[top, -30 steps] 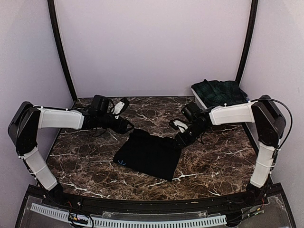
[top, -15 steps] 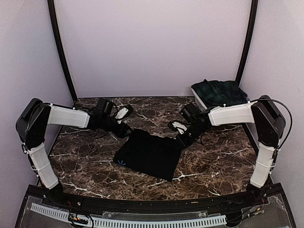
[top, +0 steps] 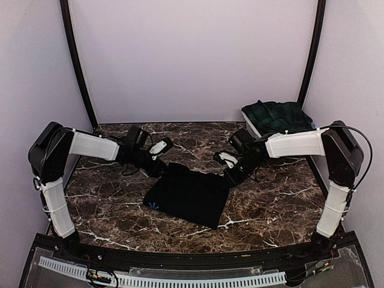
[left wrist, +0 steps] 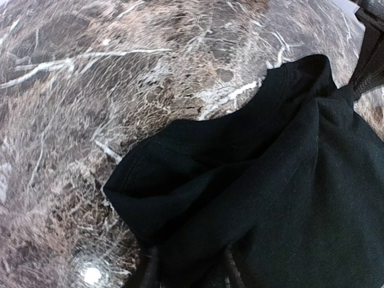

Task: Fold and stack the mixed laundry pile
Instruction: Smooth out the square-folded T-shirt at the center of the board.

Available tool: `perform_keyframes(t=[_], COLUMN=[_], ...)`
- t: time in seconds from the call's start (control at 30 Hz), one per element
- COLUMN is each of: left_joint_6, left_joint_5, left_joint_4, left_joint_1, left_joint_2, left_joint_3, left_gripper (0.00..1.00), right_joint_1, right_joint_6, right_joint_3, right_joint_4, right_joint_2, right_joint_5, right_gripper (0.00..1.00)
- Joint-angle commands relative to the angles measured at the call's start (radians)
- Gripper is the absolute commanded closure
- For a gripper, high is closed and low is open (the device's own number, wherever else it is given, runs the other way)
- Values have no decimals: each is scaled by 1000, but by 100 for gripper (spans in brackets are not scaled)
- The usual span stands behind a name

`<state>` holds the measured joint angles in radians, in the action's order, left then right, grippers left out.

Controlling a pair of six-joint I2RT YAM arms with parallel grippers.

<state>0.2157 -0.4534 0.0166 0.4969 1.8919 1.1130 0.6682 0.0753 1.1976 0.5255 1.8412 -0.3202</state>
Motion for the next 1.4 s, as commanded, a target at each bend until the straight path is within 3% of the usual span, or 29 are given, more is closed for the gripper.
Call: perform_keyframes(t=[0.0, 0.1, 0.17, 0.4, 0.63, 0.93, 1.2, 1.23, 1.27, 1.3, 1.33, 1.37], left_joint_6=[21, 10, -1, -34, -58, -84, -159, -169, -173, -197, -220, -260], left_joint_5=[-31, -7, 17, 73, 151, 177, 200, 198, 198, 215, 234, 267], left_joint_4=[47, 59, 58, 78, 154, 161, 128, 148, 160, 180, 185, 173], left_joint_1=[-4, -4, -5, -9, -14, -15, -31, -32, -33, -33, -34, -36], left_joint_2=[-1, -14, -23, -4, 145, 213, 148, 147, 145, 143, 131, 106], left_joint_3=[31, 42, 50, 158, 298, 310, 260, 264, 270, 271, 262, 251], left_gripper=[78, 98, 100, 100, 100, 100, 97, 89, 82, 67, 61, 50], right_joint_1=[8, 2, -9, -71, -97, -98, -116, -124, -131, -135, -137, -137], right_joint_6=[16, 19, 25, 37, 53, 90, 68, 61, 55, 53, 51, 52], right_joint_3=[13, 13, 7, 7, 41, 94, 163, 191, 217, 247, 274, 301], right_joint_4=[19, 33, 34, 16, -30, -97, -78, -69, -67, -60, -49, -41], right_joint_2=[-49, -72, -94, -99, 8, 74, 62, 78, 93, 107, 116, 118], right_joint_5=[28, 46, 52, 79, 128, 162, 228, 226, 224, 225, 230, 235], right_gripper=[100, 100, 100, 100, 100, 99, 97, 91, 78, 61, 47, 40])
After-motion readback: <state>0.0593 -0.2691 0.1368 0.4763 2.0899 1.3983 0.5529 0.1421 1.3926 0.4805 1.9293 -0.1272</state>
